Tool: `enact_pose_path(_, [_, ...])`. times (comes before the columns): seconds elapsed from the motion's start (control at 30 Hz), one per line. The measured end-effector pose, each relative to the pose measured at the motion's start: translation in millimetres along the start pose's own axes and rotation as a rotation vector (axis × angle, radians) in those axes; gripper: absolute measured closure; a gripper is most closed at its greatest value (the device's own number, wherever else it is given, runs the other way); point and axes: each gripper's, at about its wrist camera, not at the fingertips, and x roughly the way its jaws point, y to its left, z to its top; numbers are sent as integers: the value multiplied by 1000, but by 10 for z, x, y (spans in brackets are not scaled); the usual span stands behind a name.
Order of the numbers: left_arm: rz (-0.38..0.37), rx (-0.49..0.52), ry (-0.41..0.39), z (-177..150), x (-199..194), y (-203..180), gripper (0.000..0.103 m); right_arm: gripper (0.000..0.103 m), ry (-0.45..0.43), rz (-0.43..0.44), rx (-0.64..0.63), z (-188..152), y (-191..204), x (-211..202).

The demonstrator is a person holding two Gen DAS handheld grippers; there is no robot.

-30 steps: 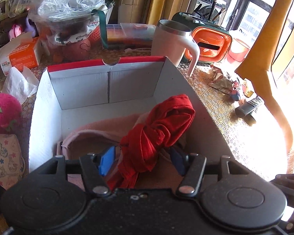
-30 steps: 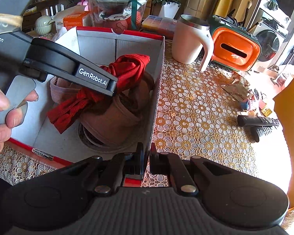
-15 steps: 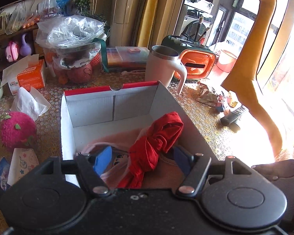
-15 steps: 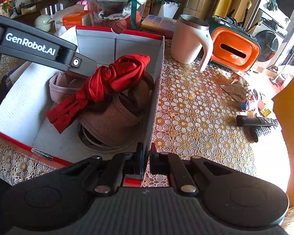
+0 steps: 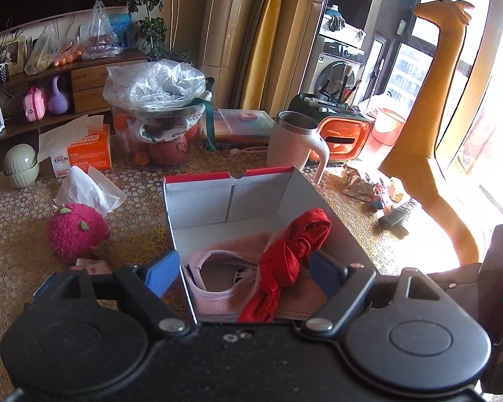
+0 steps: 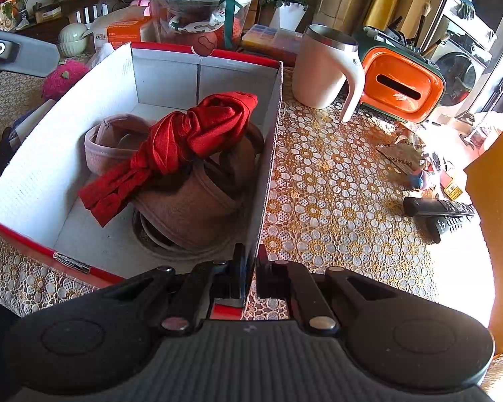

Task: Organize objects
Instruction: 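Move the left tool back toward the pile of items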

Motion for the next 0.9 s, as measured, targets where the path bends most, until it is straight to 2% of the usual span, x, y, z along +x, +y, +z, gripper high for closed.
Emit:
enact_pose_path(0.4, [89,-55,-31,-244,-283,488,2,97,3,-8,-5,-5,16,4])
enact_pose_path(0.67, [137,-128,-33,-407,-378,849,1,97,3,-10,-7,-6,27,2])
enact_pose_path(0.9, [213,-178,-18,-595,-311,1103,1,97,4,-10,-8,-6,30,4])
